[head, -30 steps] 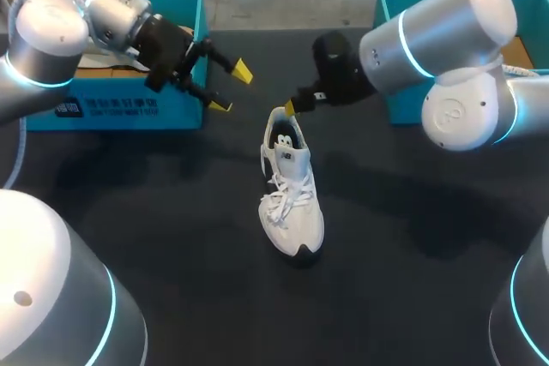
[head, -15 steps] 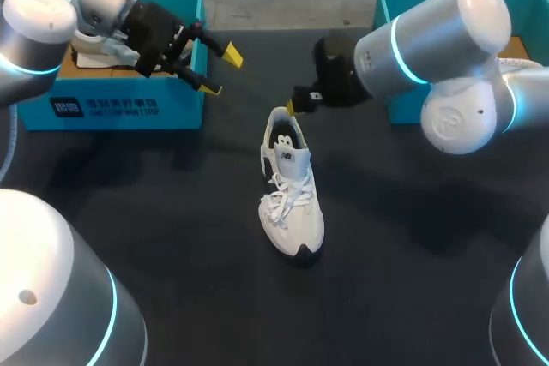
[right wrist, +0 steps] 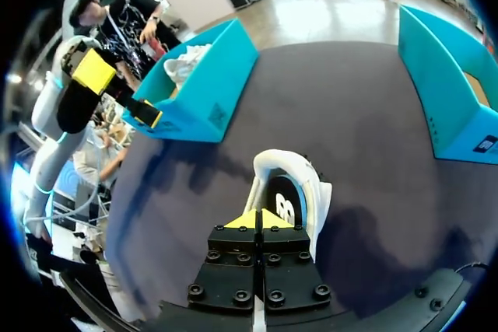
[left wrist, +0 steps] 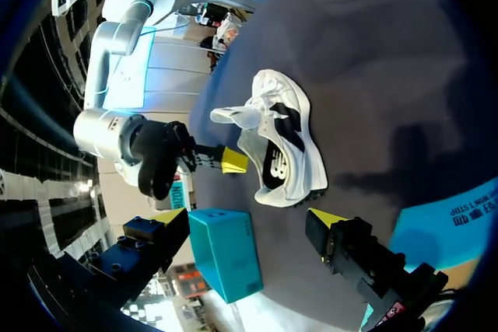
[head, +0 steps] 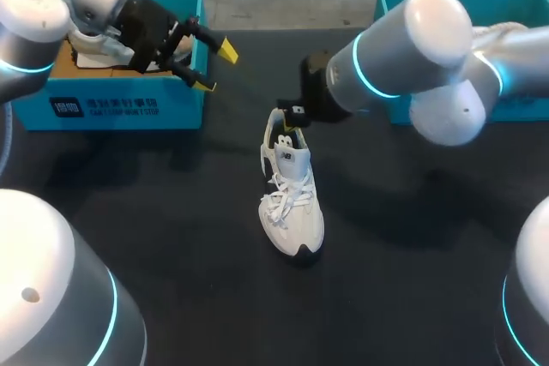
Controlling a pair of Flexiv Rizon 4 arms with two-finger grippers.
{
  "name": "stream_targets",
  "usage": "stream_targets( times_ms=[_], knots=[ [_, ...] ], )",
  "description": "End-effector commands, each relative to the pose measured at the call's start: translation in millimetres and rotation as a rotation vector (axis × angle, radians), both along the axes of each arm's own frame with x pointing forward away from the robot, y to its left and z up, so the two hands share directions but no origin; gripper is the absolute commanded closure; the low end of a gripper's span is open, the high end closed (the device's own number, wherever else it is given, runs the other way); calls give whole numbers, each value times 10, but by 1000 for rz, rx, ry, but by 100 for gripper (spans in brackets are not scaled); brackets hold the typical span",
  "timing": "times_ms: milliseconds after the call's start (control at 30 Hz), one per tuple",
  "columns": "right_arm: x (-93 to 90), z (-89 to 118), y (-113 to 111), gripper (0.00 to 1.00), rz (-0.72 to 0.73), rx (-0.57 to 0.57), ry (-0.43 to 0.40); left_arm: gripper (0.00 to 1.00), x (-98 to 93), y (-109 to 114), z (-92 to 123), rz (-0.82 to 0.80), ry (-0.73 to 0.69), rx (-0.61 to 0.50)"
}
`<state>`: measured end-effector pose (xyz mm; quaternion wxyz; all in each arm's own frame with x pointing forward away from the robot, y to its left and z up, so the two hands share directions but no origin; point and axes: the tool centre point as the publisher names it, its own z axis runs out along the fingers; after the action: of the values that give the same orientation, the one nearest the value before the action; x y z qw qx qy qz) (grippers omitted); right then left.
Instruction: Take the shoe out of the shoebox, open the shoe tongue, remove and reinsert the insole, then place the shoe into the shoebox
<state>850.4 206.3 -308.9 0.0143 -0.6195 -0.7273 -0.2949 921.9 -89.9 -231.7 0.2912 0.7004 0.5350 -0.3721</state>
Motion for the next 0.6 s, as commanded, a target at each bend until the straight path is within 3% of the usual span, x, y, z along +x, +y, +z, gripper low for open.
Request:
stream_targets(
  times_ms=[33,600],
  knots=[
    [20,12,58,100,-35,-80,25,0,-17,0,101,7,-4,26],
    [-90,-16,137,100,-70,-198,128,0,31,143,276,47,-14,62]
  ],
)
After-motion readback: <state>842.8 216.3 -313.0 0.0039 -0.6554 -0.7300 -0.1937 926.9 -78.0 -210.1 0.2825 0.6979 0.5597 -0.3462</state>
